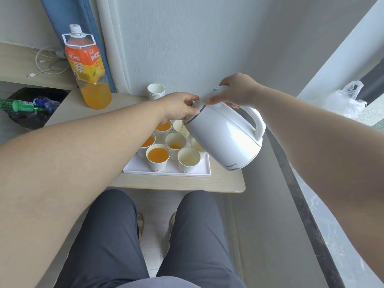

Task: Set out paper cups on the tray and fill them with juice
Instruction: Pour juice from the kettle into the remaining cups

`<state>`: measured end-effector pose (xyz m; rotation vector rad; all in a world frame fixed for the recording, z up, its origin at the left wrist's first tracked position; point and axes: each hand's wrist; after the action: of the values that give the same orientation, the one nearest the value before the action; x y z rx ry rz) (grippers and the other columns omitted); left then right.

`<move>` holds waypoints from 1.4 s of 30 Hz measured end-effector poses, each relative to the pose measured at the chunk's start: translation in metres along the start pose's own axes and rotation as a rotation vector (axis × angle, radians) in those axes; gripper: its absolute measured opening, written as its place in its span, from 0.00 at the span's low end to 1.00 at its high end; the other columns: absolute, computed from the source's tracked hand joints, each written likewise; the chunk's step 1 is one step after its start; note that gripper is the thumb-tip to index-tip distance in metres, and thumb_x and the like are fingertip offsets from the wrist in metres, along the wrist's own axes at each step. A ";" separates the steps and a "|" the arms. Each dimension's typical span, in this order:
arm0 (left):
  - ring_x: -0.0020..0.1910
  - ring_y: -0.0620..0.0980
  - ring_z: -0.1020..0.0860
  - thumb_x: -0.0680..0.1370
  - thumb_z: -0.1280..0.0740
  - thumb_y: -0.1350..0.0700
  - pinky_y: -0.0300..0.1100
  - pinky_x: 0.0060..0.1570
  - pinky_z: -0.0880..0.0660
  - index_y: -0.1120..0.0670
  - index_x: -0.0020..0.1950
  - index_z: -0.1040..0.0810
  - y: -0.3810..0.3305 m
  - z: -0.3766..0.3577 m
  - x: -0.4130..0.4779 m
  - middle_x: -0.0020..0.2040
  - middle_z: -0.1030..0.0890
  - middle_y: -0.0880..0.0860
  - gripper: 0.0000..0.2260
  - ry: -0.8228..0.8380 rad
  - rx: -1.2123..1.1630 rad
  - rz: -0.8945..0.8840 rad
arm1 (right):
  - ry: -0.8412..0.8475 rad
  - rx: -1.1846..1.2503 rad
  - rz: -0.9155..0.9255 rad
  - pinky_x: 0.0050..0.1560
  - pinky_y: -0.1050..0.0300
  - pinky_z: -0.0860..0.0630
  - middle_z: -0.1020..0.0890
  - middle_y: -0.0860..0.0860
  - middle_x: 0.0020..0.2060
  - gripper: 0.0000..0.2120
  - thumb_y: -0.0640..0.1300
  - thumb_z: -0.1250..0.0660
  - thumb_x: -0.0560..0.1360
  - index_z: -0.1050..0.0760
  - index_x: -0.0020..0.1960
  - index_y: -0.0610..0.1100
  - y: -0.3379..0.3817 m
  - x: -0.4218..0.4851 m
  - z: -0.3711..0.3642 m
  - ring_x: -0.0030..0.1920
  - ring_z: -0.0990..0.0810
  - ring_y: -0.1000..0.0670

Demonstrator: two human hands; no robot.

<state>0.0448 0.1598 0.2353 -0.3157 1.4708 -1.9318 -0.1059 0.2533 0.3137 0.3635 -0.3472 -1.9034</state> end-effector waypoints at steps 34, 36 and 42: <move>0.65 0.51 0.27 0.79 0.35 0.60 0.43 0.61 0.27 0.53 0.73 0.33 -0.007 0.001 -0.001 0.68 0.27 0.53 0.22 -0.024 0.032 -0.028 | -0.006 -0.061 -0.011 0.30 0.58 0.33 0.27 0.51 0.24 0.19 0.55 0.26 0.67 0.32 0.32 0.45 0.010 -0.003 0.009 0.24 0.30 0.50; 0.65 0.51 0.27 0.79 0.35 0.60 0.41 0.58 0.27 0.52 0.73 0.33 -0.008 0.001 -0.001 0.68 0.27 0.53 0.22 -0.021 0.020 -0.019 | -0.003 -0.055 -0.013 0.30 0.59 0.33 0.27 0.51 0.24 0.19 0.55 0.26 0.67 0.31 0.33 0.44 0.010 -0.004 0.009 0.25 0.30 0.50; 0.64 0.51 0.26 0.78 0.35 0.61 0.42 0.60 0.27 0.52 0.73 0.32 -0.007 0.000 0.000 0.67 0.26 0.53 0.22 -0.012 0.010 -0.017 | 0.005 -0.050 -0.012 0.29 0.59 0.33 0.26 0.51 0.25 0.18 0.55 0.25 0.66 0.30 0.34 0.45 0.010 -0.004 0.010 0.25 0.30 0.51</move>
<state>0.0421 0.1605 0.2421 -0.3353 1.4548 -1.9471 -0.1001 0.2543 0.3270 0.3374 -0.2936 -1.9187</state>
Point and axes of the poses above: each hand's wrist, its own x-axis towards the middle knuckle, its own z-axis out of the back of the hand, y = z × x
